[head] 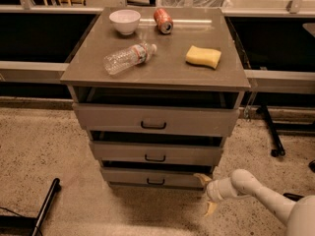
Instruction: Open bottom drawer
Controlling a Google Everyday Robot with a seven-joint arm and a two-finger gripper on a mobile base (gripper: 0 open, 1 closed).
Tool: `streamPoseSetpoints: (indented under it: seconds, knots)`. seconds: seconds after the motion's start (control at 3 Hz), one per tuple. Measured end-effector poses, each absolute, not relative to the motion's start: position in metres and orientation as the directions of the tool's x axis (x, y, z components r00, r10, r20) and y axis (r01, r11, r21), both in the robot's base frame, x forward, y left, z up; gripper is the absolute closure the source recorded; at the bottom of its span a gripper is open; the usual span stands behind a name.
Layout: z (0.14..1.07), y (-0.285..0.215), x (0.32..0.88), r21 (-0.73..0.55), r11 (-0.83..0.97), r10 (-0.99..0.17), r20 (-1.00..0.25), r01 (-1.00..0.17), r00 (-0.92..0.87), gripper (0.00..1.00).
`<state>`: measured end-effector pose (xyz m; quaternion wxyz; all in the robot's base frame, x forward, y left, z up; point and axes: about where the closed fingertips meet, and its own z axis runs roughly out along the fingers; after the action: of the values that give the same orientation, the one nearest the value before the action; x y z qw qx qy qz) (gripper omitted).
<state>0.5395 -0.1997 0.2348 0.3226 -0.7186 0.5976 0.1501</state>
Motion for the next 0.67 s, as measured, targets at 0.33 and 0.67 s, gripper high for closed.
streamPoseSetpoints:
  seconds: [0.33,0.67]
  knots:
    - [0.216,-0.192,0.542,-0.271,-0.157,-0.847,-0.458,-0.950,0.271,0.00]
    - [0.189,-0.185,0.547,-0.260,-0.155,-0.872,-0.417,-0.953,0.255,0.00]
